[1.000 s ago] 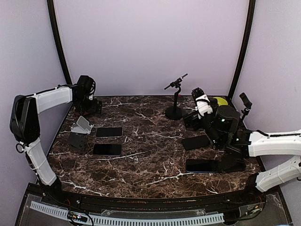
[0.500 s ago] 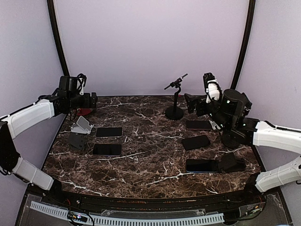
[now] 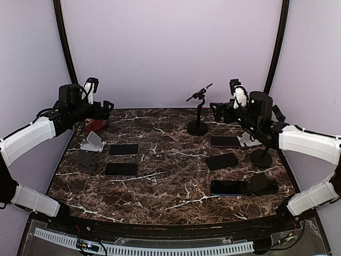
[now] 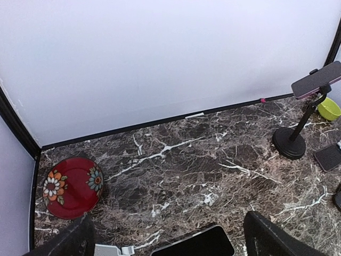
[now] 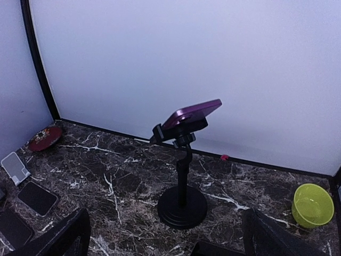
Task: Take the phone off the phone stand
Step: Pick up the phone stand with the phone from the corner of the board.
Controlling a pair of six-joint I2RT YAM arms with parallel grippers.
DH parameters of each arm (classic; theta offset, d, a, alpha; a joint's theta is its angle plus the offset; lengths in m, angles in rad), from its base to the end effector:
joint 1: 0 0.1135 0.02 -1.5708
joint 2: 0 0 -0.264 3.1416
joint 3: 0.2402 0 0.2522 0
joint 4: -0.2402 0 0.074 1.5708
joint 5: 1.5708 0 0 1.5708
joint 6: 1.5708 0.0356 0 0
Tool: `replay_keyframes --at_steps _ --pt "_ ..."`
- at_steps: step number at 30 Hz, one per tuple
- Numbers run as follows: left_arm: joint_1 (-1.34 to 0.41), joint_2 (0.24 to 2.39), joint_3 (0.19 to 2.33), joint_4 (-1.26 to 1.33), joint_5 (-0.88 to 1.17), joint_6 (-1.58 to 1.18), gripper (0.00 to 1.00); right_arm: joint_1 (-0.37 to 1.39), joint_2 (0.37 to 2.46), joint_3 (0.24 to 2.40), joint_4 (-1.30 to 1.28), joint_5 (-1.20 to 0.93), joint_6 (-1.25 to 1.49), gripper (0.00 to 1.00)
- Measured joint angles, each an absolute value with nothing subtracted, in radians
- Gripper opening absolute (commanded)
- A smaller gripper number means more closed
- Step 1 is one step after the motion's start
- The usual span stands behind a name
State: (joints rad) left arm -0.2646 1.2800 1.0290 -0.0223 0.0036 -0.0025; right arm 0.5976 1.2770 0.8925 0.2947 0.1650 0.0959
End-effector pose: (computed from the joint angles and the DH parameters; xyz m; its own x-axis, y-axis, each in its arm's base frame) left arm 0.2915 -0.0791 0.3341 -0.2612 0.0682 -0.9629 0.2642 0.9645 -0.0034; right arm 0.2528 0.1650 0.3201 -0.1140 0.0367 -0.9928 -0.4107 0.9082 0.0807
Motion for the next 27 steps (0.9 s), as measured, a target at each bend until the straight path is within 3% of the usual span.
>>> replay_keyframes --at_steps 17,27 --pt "-0.265 1.230 1.005 0.015 0.143 -0.011 0.99 0.364 1.664 1.010 0.545 -0.257 0.112 0.86" --pt "-0.265 1.230 0.999 0.031 0.167 -0.012 0.99 0.354 1.857 1.197 0.554 -0.331 0.061 0.79"
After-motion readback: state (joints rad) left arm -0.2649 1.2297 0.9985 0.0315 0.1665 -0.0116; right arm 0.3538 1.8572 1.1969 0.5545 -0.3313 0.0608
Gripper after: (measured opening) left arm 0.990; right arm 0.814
